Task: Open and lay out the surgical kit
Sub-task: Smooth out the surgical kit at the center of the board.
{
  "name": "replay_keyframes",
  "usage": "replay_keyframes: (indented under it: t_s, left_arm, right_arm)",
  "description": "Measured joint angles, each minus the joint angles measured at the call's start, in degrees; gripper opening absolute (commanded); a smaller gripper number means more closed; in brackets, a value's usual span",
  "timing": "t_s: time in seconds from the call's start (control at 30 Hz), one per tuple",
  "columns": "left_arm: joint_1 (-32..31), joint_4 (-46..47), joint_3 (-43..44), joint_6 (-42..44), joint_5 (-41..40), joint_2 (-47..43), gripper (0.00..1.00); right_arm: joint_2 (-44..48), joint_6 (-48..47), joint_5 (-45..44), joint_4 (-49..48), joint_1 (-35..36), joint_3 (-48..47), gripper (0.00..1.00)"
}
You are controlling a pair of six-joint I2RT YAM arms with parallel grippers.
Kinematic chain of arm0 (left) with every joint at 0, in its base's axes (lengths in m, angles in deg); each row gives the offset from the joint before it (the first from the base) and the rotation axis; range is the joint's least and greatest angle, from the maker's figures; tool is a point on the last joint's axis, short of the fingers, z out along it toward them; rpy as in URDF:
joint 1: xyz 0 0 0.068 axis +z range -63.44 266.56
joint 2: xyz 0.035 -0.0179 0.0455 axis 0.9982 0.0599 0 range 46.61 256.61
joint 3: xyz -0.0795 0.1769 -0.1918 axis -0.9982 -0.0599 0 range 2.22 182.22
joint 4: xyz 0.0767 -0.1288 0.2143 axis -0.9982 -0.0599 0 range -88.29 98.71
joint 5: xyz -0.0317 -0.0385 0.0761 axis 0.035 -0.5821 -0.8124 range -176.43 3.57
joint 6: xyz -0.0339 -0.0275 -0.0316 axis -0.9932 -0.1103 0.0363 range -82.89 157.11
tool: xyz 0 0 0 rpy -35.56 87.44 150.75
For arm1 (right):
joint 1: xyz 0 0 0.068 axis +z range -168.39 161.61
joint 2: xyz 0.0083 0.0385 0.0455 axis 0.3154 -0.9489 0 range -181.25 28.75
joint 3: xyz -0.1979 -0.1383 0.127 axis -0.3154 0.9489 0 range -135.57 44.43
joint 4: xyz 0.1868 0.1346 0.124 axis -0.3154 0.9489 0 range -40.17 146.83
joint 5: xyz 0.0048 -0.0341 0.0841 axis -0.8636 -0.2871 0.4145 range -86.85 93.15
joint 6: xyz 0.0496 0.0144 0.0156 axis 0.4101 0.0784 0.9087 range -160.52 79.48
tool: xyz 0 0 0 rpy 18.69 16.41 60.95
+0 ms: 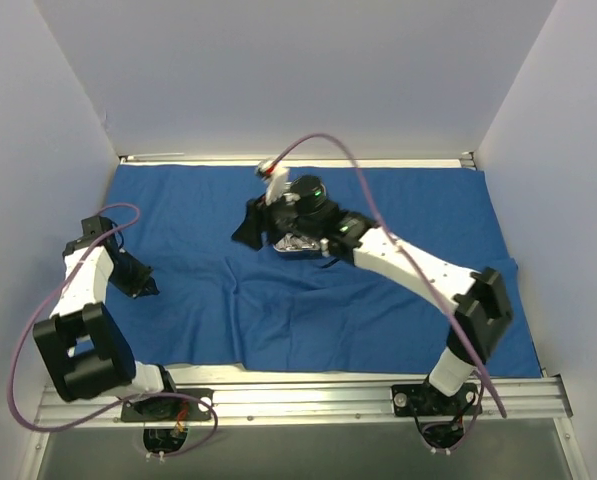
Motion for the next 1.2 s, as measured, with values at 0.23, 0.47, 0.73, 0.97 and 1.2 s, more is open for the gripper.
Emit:
replay_keyframes:
  t_s: [0.23, 0.47, 0.73, 0.97, 1.2]
  left_arm:
    - [-0.33, -0.15, 0.52, -0.52, -4.11, 11.80, 0.02]
    - [-0.50, 0.35, 0.94, -2.03, -8.83, 19.41, 0.02]
    - [-0.61, -12.57, 5.75, -10.54, -21.73, 26.47, 0.02]
    - [0.37, -14.21, 6.71, -8.81, -24.02, 26.60, 0.02]
    - [-10.16, -12.61, 17.99, -2.54, -15.43, 19.78, 0.27]
  right_arm:
    - [11.85, 3.93, 2.12, 10.95, -11.74, 0.68, 0.49]
    - [14.36, 3.74, 4.74, 20.33, -16.87, 4.98, 0.49]
    - [13.77, 1.49, 7.43, 25.88, -25.27, 5.09, 0.50]
    - [11.52, 0.72, 8.17, 27.06, -31.08, 5.07, 0.50]
    - [1.75, 0.83, 1.31, 28.20, -36.33, 2.27, 0.49]
